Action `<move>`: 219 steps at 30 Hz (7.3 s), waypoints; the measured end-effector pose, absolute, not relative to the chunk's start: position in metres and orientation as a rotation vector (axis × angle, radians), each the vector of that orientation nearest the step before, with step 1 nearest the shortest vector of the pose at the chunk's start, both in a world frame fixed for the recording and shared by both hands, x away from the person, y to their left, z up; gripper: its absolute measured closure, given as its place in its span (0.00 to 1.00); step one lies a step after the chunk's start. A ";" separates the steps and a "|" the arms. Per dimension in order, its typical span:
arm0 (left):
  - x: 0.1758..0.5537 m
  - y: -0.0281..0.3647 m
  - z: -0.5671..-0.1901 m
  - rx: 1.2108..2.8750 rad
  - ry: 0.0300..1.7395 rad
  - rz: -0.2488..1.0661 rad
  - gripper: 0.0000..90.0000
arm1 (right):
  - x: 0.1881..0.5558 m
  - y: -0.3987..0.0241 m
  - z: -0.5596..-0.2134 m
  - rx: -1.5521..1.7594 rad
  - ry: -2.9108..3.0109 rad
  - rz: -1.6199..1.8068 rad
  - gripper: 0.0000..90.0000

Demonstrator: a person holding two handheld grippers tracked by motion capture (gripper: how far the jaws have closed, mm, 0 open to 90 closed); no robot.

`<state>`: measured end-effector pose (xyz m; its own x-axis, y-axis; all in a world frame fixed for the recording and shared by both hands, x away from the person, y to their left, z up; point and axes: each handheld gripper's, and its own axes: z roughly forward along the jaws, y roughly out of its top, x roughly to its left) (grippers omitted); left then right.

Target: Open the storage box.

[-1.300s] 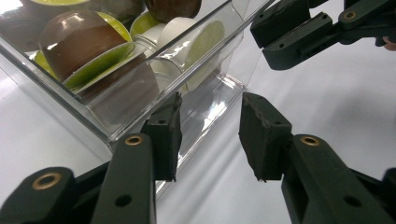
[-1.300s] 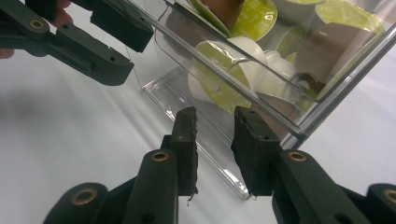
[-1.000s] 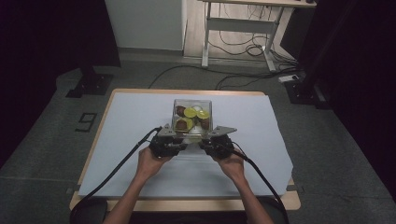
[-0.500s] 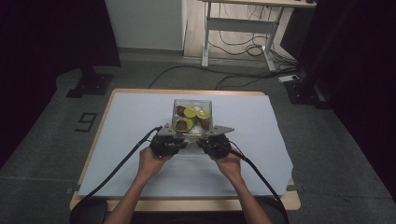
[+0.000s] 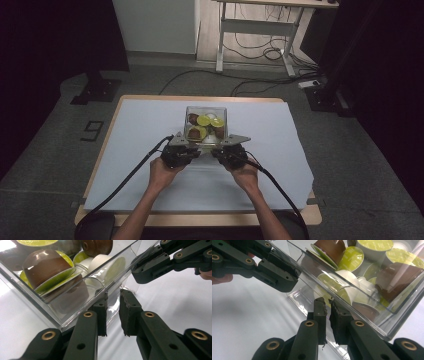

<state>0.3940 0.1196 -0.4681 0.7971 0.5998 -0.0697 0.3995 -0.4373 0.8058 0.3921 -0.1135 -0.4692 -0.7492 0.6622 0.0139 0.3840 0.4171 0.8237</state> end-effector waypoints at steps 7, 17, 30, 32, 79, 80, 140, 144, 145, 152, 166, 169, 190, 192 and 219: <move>0.393 0.119 -0.468 2.087 0.738 0.292 0.87 | 0.393 -0.115 -0.469 0.920 2.372 1.262 0.92; 0.389 0.120 -0.467 2.100 0.724 0.310 0.88 | 0.389 -0.114 -0.468 0.902 2.381 1.255 0.92; 0.382 0.122 -0.468 2.094 0.709 0.290 0.90 | 0.381 -0.115 -0.468 0.879 2.392 1.263 0.92; 0.382 0.123 -0.468 2.096 0.706 0.290 0.90 | 0.380 -0.115 -0.468 0.876 2.394 1.265 0.92; 0.346 0.126 -0.470 2.078 0.670 0.235 0.92 | 0.344 -0.123 -0.471 0.838 2.414 1.344 0.91; 0.345 0.126 -0.470 2.078 0.670 0.234 0.92 | 0.344 -0.123 -0.471 0.838 2.414 1.347 0.91; 0.312 0.126 -0.471 2.095 0.614 0.196 0.90 | 0.307 -0.127 -0.471 0.805 2.431 1.366 0.90; 0.311 0.127 -0.471 2.092 0.612 0.192 0.90 | 0.305 -0.126 -0.471 0.800 2.428 1.371 0.90; 0.310 0.127 -0.471 2.091 0.612 0.190 0.90 | 0.305 -0.126 -0.471 0.799 2.429 1.371 0.90; 0.307 0.128 -0.472 2.083 0.612 0.177 0.90 | 0.301 -0.126 -0.471 0.791 2.433 1.373 0.90; 0.298 0.131 -0.473 2.079 0.607 0.162 0.90 | 0.292 -0.125 -0.471 0.778 2.445 1.383 0.90; 0.297 0.131 -0.473 2.079 0.604 0.160 0.90 | 0.291 -0.125 -0.471 0.782 2.447 1.383 0.90; 0.278 0.127 -0.473 2.097 0.595 0.160 0.90 | 0.274 -0.128 -0.473 0.787 2.458 1.398 0.90; 0.278 0.126 -0.474 2.098 0.592 0.158 0.90 | 0.274 -0.128 -0.474 0.787 2.460 1.396 0.90; 0.271 0.145 -0.466 2.082 0.582 0.172 0.84 | 0.272 -0.144 -0.464 0.812 2.457 1.412 0.81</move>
